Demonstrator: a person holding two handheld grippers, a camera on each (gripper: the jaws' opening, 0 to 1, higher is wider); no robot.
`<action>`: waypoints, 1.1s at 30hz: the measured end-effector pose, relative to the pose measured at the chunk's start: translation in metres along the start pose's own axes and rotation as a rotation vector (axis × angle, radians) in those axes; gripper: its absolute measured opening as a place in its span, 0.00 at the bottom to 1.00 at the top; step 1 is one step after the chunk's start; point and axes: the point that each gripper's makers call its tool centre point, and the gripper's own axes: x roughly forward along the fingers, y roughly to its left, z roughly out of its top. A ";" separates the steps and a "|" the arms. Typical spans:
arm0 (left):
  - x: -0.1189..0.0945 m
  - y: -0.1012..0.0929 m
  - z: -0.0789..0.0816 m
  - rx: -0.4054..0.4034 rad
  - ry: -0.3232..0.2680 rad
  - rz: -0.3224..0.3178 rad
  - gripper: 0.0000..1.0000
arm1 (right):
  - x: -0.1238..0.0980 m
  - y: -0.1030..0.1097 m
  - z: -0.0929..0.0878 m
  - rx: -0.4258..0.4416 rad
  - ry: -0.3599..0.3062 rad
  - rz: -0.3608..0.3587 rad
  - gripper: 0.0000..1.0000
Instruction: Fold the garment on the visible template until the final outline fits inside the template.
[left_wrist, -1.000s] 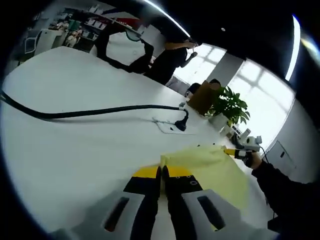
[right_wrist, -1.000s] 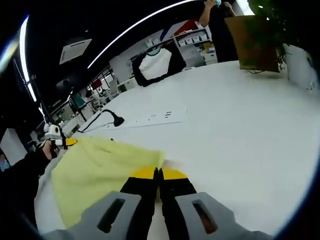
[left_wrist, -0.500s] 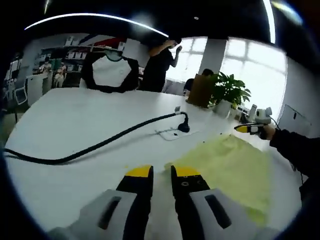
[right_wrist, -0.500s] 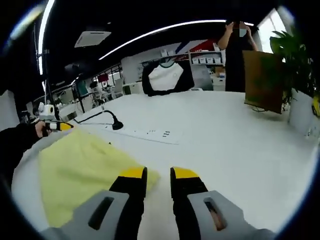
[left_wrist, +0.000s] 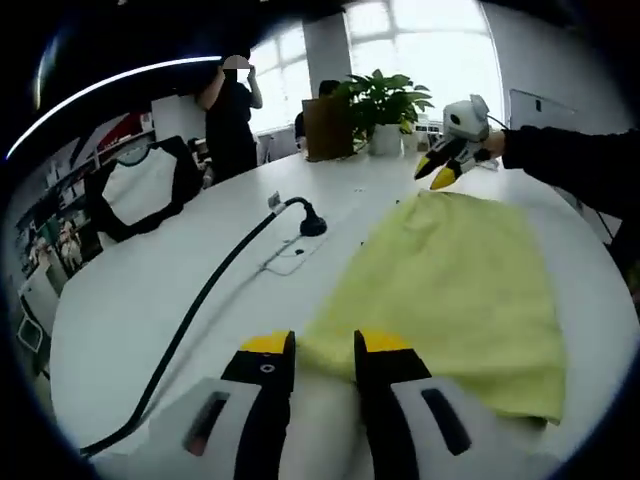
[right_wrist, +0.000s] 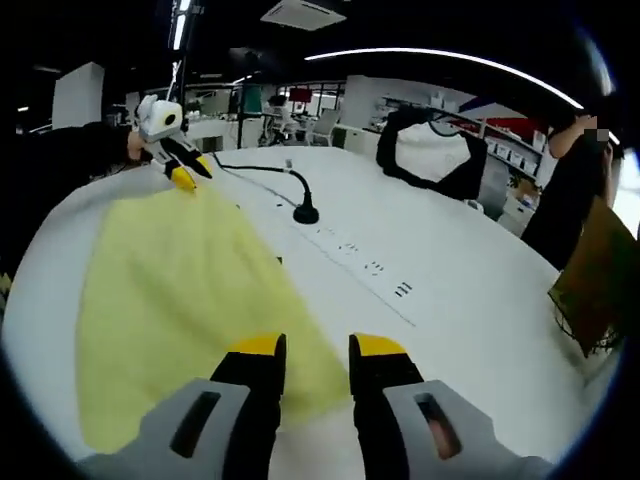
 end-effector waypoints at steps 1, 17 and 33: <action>0.001 0.001 -0.006 0.035 0.046 -0.010 0.24 | 0.003 0.002 0.000 -0.016 0.015 0.009 0.24; 0.014 0.000 -0.007 -0.024 0.078 -0.061 0.18 | 0.015 0.012 -0.001 -0.002 0.040 0.135 0.10; 0.000 0.015 -0.009 -0.105 -0.005 -0.019 0.01 | 0.006 0.005 0.003 0.081 -0.048 0.118 0.00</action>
